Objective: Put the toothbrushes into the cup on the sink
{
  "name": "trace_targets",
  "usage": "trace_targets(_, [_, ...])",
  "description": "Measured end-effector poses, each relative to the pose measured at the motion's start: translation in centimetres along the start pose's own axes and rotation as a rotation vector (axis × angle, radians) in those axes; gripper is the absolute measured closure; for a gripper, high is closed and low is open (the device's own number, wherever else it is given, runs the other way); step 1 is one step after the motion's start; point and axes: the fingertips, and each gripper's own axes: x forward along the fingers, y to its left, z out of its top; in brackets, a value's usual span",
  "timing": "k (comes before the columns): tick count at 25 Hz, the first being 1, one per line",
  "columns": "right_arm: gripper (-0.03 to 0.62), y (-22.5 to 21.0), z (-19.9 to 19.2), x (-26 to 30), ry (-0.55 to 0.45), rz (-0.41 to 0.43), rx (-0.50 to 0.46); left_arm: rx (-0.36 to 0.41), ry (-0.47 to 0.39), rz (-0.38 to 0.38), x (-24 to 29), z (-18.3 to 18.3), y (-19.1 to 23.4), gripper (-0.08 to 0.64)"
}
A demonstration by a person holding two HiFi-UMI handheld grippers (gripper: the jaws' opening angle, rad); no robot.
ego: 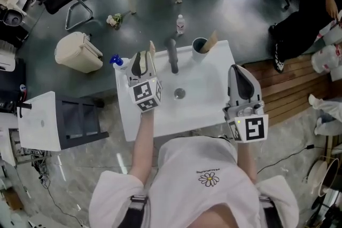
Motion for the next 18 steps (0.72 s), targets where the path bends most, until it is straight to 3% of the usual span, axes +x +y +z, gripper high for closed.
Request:
trace_targets(11, [0.58, 0.5, 2.0, 1.6, -0.087, 0.034, 0.021, 0.086, -0.284, 0.017, -5.6, 13.4, -1.0, 0.466])
trace_targets(14, [0.58, 0.8, 2.3, 2.0, -0.097, 0.046, 0.019, 0.084, -0.345, 0.066, -8.8, 15.5, -1.3, 0.524])
trace_targets(18, [0.58, 1.3, 2.2, 2.6, -0.1, 0.061, 0.011, 0.083, -0.363, 0.109, -12.1, 16.1, -2.1, 0.543])
